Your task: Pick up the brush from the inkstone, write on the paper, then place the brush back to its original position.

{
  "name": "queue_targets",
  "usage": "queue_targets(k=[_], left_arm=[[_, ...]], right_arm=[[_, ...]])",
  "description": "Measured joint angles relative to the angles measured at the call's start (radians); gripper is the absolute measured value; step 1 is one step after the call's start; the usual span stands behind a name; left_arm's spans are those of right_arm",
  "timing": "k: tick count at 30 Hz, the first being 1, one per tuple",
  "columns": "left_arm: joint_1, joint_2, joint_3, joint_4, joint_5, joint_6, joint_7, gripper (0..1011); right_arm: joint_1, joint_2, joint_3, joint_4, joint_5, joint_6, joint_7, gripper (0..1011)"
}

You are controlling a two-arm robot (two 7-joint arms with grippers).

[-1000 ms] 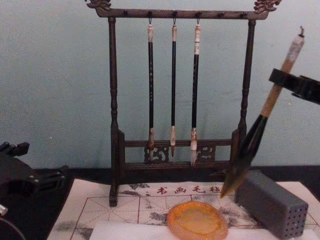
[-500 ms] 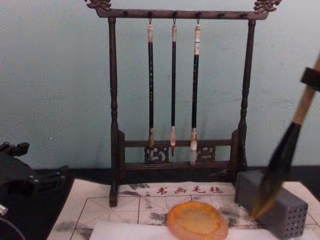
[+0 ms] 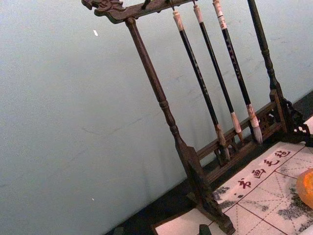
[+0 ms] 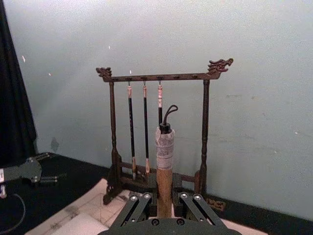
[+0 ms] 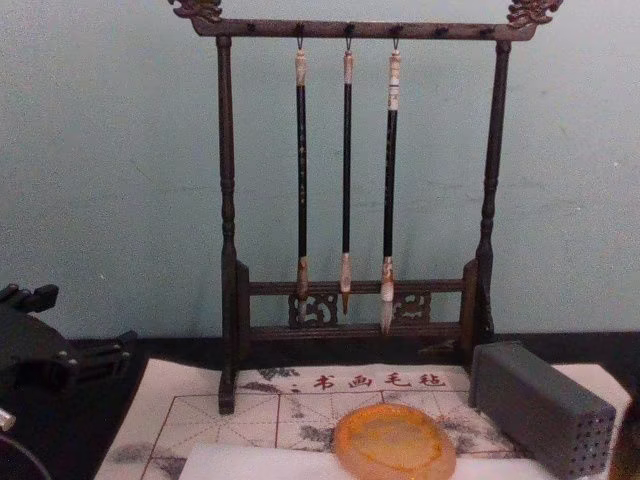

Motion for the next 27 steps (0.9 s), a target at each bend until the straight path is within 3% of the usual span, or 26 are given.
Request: queue_targets(k=[5, 15, 27], left_arm=[[0.000, 0.000, 0.000, 0.000, 0.000, 0.000, 0.000, 1001], [0.000, 0.000, 0.000, 0.000, 0.000, 0.000, 0.000, 1001], [0.000, 0.000, 0.000, 0.000, 0.000, 0.000, 0.000, 1001]], right_arm=[[-0.062, 0.007, 0.031, -0.037, -0.030, -0.007, -0.008, 199], [-0.129, 0.014, 0.061, -0.070, -0.073, -0.010, -0.002, 199], [-0.190, 0.041, 0.098, -0.099, -0.099, -0.039, 0.078, 199]])
